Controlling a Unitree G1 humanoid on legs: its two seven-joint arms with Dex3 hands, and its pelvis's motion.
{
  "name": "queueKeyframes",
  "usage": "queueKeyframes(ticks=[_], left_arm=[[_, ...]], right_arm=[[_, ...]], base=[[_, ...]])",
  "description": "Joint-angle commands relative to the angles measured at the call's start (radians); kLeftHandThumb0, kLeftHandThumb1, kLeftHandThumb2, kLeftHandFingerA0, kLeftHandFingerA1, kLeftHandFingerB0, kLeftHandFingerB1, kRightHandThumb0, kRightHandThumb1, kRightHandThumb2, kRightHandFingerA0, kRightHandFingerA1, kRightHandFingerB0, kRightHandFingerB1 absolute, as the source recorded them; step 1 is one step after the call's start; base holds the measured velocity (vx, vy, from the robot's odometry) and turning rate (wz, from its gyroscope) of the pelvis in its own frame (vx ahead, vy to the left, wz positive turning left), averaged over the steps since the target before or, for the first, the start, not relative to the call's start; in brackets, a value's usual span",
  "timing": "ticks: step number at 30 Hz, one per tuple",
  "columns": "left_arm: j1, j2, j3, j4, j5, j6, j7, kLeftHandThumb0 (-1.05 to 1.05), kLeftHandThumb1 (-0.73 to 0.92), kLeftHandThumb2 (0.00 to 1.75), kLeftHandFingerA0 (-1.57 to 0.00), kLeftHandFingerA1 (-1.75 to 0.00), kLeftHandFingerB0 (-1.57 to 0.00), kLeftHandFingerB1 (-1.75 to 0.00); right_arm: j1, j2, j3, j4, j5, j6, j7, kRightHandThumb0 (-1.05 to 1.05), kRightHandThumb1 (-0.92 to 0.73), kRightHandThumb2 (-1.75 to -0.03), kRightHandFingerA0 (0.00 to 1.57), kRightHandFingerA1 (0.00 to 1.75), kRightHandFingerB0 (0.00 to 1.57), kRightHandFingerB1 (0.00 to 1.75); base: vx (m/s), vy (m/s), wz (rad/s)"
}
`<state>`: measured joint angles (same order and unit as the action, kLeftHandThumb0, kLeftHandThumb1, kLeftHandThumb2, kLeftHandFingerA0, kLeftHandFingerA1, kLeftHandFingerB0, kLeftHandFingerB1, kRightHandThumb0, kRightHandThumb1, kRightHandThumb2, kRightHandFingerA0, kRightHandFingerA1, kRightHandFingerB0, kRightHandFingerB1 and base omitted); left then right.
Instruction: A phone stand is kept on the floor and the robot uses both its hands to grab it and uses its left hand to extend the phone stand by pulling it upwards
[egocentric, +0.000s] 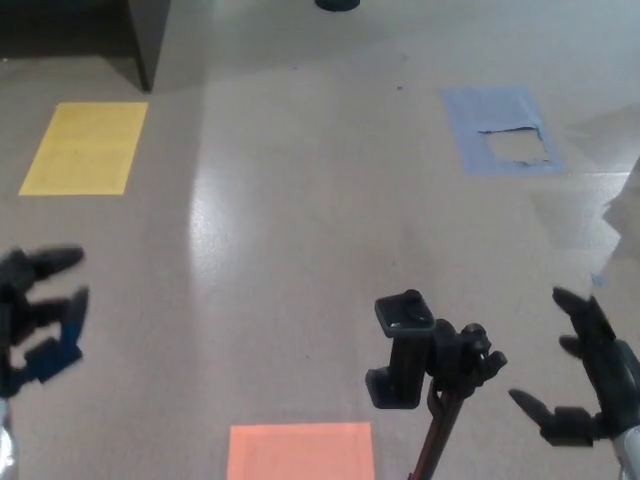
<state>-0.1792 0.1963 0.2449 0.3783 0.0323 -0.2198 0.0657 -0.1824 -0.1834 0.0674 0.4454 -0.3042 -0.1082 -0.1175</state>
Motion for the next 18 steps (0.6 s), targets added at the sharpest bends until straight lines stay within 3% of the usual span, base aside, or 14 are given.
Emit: queueKeyframes(ticks=[1,3,4,8,18], left_arm=[[0.004,0.012,0.024,-0.012,-0.011,-0.058,0.028,-0.69,0.62,0.84,-0.64,-0.84,-0.51,-0.72],[0.009,0.010,0.028,-0.017,-0.012,-0.058,0.029,-0.68,0.62,0.84,-0.64,-0.84,-0.51,-0.72],[0.015,0.011,0.032,-0.019,-0.011,-0.060,0.031,-0.69,0.62,0.84,-0.62,-0.84,-0.50,-0.72],[0.022,0.016,0.032,-0.021,-0.002,-0.059,0.032,-0.71,0.64,0.82,-0.59,-0.81,-0.49,-0.71],[0.043,0.010,0.028,-0.022,-0.006,-0.073,0.029,-0.70,0.63,0.83,-0.59,-0.81,-0.49,-0.70]], right_arm=[[-0.002,-0.016,-0.003,0.007,-0.016,-0.053,-0.046,-0.25,-0.30,-0.82,0.30,0.62,0.22,0.57],[-0.006,-0.016,0.001,0.013,-0.018,-0.056,-0.044,-0.26,-0.30,-0.82,0.29,0.62,0.21,0.57],[-0.009,-0.017,0.006,0.015,-0.019,-0.056,-0.037,-0.42,-0.38,-0.69,0.34,0.61,0.22,0.53],[-0.015,-0.020,0.014,0.020,-0.024,-0.045,-0.032,-0.47,-0.39,-0.70,0.32,0.60,0.23,0.52],[0.005,-0.024,0.014,0.009,-0.019,-0.040,-0.026,-0.39,-0.41,-0.68,0.33,0.59,0.21,0.51]], base=[[0.00,0.000,0.00],[0.00,0.000,0.00],[0.00,0.000,0.00],[0.00,0.000,0.00],[0.00,0.000,0.00]])
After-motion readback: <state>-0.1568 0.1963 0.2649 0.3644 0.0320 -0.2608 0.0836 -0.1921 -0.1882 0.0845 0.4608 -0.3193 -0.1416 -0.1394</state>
